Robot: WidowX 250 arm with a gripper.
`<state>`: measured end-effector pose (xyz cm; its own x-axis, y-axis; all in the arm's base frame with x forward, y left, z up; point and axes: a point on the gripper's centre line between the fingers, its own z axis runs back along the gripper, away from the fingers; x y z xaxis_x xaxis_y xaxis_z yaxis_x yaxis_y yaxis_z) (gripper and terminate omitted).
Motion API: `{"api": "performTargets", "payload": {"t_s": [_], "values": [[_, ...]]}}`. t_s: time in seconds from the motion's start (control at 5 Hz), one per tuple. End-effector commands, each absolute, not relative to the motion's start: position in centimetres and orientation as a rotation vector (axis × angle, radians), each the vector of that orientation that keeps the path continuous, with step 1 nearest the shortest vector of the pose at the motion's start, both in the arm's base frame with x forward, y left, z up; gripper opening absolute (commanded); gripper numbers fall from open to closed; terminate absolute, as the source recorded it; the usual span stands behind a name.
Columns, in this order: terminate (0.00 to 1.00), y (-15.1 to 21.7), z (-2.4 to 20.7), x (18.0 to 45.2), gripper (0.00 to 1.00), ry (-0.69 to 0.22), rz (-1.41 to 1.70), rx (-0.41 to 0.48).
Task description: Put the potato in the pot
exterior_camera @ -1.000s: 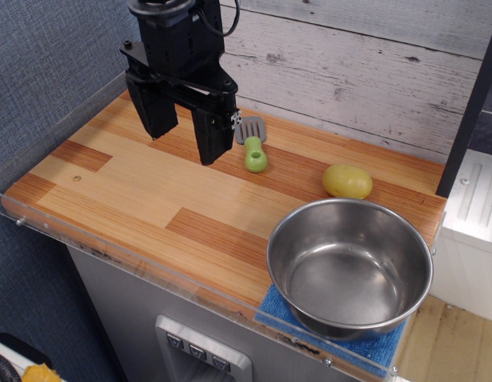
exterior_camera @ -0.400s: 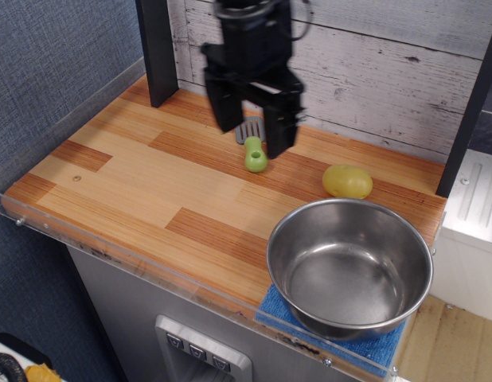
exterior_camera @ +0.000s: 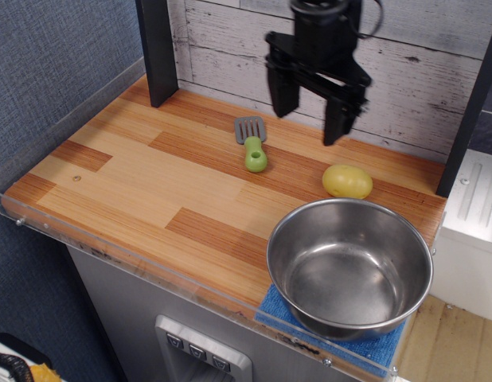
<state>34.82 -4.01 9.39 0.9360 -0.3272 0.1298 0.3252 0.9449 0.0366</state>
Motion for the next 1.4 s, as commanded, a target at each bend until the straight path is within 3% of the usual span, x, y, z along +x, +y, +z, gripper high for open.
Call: {"api": "performTargets", "payload": {"t_s": [0.0, 0.2, 0.4, 0.8, 1.2], "values": [[0.0, -5.1, 7.6, 35.9, 1.0, -0.192, -0.293, 0.057], [0.0, -5.6, 6.0, 35.9, 1.0, -0.195, -0.273, 0.067], [0.0, -6.4, 4.7, 36.3, 1.0, -0.208, -0.252, -0.008], [0.0, -6.8, 4.0, 36.9, 1.0, -0.26, -0.193, -0.05], [0.0, -6.6, 3.6, 36.5, 1.0, -0.255, -0.176, -0.044]]}}
